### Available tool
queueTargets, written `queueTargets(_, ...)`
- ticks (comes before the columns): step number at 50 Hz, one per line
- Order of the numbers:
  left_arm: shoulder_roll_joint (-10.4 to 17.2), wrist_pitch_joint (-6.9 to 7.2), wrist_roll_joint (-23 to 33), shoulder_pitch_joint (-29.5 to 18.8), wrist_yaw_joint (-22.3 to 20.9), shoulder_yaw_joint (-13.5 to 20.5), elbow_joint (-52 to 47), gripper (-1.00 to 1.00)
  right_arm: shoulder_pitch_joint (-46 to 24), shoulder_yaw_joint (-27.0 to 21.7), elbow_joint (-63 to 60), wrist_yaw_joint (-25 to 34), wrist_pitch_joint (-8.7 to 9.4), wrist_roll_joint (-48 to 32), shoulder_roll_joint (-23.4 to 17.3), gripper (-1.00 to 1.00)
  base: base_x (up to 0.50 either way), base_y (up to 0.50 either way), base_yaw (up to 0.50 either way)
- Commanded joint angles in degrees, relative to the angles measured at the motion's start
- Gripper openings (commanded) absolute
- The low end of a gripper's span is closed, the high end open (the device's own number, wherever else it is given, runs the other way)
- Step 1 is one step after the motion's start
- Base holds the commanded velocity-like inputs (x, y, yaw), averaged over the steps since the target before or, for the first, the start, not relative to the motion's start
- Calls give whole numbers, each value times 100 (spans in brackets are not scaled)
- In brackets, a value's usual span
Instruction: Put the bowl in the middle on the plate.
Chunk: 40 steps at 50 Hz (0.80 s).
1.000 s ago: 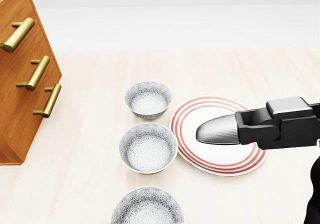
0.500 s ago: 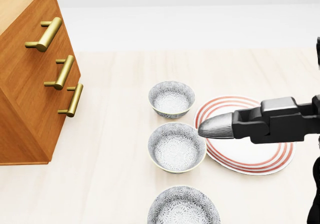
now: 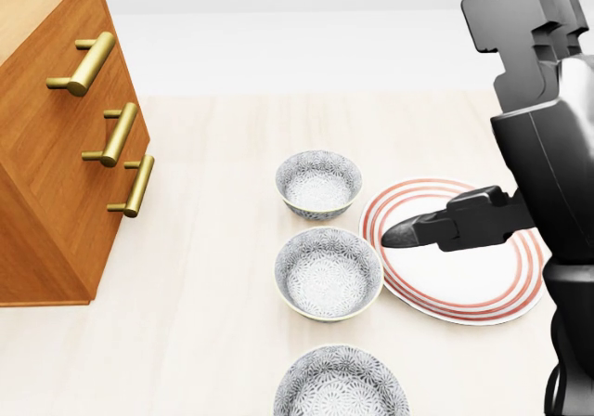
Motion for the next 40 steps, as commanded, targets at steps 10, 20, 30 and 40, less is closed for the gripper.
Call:
queueTargets(10,15,0,-12,-1,7,21,10,100,138,218,624,696,0,-2146,72,100,0,0,0)
queueTargets(20,1,0,-4,11,-6,8,17,100,281,195,490,1298,0,-1895,188,100,0,0,0)
queueTargets(30,-3,0,-3,20,-12,9,16,100,500,243,634,1678,0,-1965,263,100,0,0,0)
queueTargets(40,-7,0,-4,21,-14,9,18,100,294,286,846,1599,0,-2097,341,100,0,0,0)
